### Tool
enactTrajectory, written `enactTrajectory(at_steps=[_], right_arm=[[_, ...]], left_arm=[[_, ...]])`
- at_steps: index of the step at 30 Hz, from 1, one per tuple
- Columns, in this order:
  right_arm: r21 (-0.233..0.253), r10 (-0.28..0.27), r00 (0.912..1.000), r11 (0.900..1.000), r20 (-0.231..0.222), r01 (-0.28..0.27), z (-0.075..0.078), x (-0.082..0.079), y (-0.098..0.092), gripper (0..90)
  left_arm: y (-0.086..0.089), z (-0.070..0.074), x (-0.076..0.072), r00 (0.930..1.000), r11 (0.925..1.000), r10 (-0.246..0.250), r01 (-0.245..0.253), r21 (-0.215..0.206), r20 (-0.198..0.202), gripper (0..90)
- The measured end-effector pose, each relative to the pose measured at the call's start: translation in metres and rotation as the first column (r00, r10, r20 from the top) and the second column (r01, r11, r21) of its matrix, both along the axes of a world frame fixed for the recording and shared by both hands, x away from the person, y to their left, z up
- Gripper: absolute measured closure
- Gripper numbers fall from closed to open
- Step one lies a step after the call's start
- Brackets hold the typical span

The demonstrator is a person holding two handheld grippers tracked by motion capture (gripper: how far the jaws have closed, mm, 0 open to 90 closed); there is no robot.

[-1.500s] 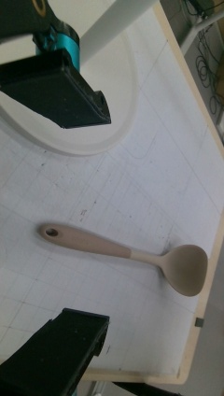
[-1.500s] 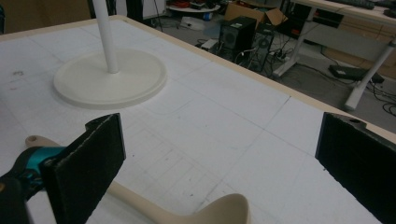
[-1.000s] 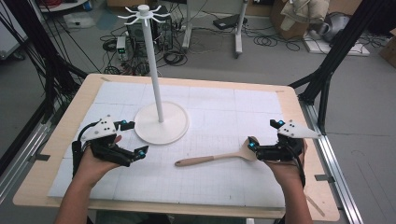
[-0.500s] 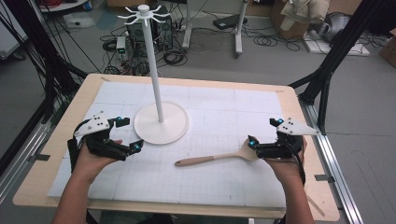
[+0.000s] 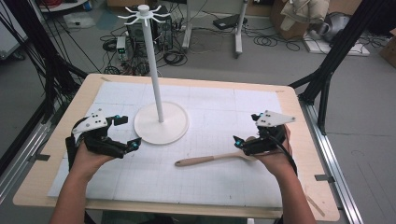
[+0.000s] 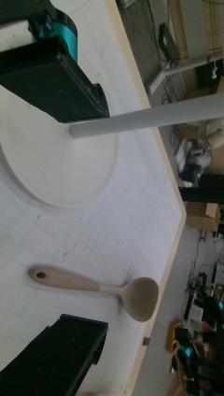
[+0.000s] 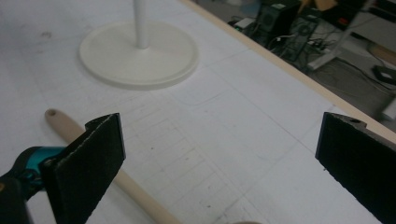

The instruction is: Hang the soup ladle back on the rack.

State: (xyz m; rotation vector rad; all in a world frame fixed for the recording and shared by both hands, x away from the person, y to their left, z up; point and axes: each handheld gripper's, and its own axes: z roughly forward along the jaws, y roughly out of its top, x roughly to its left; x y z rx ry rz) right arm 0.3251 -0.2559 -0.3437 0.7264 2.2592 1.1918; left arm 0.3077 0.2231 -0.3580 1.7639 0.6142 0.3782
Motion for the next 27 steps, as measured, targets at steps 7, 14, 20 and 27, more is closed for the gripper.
enactTrajectory(at_steps=[7, 14, 20, 27], right_arm=[[-0.084, 0.093, 0.9943, 0.992, -0.051, -0.098, -0.003, 0.011, 0.024, 0.4], [-0.210, 0.161, 0.9714, 0.958, -0.175, -0.197, -0.022, 0.026, 0.057, 0.3], [-0.254, 0.173, 0.9620, 0.941, -0.211, -0.225, -0.032, 0.030, 0.072, 0.4], [-0.310, 0.177, 0.9384, 0.912, -0.297, -0.270, -0.052, 0.035, 0.088, 0.4]], left_arm=[[-0.002, 0.001, -0.002, 1.0000, 1.0000, -0.006, 0.006, -0.005, 0.005, 1.7], [-0.005, 0.000, -0.004, 0.9996, 0.9996, -0.029, 0.029, -0.006, 0.005, 1.8], [-0.005, -0.001, -0.006, 0.9985, 0.9987, -0.050, 0.051, -0.007, 0.024, 1.7], [-0.003, -0.004, -0.007, 0.9987, 0.9988, -0.047, 0.047, -0.015, 0.021, 1.7]])
